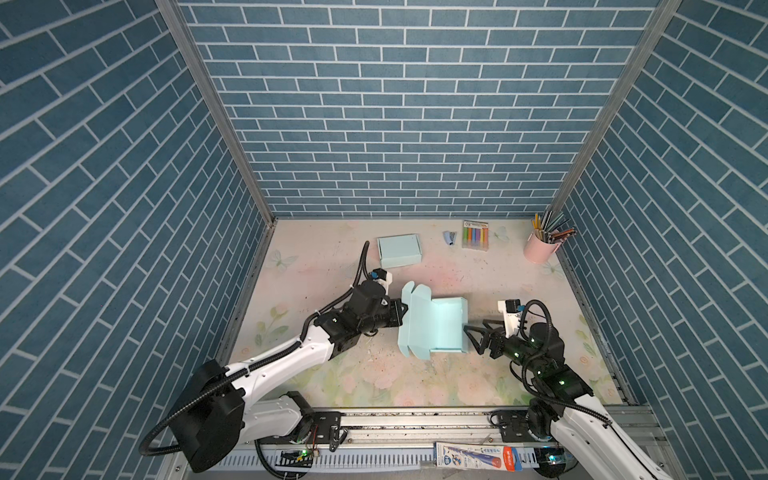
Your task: Fold the paper box
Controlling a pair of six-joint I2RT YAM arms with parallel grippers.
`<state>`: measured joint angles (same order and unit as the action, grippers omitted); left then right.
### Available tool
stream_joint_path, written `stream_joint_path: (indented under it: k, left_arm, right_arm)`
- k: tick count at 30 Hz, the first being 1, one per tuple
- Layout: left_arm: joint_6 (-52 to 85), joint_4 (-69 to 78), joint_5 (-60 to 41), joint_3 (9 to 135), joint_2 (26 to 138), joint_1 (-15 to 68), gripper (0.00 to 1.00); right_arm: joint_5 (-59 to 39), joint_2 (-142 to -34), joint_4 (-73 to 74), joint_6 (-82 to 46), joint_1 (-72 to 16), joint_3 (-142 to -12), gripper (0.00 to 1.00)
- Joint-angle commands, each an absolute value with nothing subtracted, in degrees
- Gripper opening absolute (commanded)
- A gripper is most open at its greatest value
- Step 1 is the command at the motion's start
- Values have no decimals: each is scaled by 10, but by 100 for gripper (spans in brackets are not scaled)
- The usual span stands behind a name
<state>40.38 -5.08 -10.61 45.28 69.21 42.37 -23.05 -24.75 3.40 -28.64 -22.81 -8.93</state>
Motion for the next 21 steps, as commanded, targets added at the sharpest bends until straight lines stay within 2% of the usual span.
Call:
stream_joint_path:
  k: [1, 4, 6, 8, 11, 15, 19, 21]
  left_arm:
    - [244, -240, -109, 526, 680, 405, 0]
    - [179, -315, -115, 578, 690, 404, 0]
    - [135, -347, -148, 608, 701, 408, 0]
    - [99, -373, -165, 636, 709, 417, 0]
    - [58, -419, -159, 685, 734, 434, 0]
    - [21, -458, -154, 729, 755, 447, 0]
    - [-6, -487, -173, 757, 770, 455, 0]
    - [-19, -500, -172, 768, 778, 462, 0]
  right_arm:
    - [-186, -190, 35, -291, -228, -84, 95]
    - [-206, -156, 102, -277, -228, -79, 97]
    - [-222, -179, 184, -245, -228, -74, 97]
    - [-256, -245, 306, -211, -228, -65, 96]
    - [-344, -400, 458, -156, -230, -89, 97]
    - [-490, -553, 493, -72, -233, -160, 98]
    - [-519, -608, 526, -12, -233, -179, 98]
    - [-534, -625, 477, 24, -237, -212, 97]
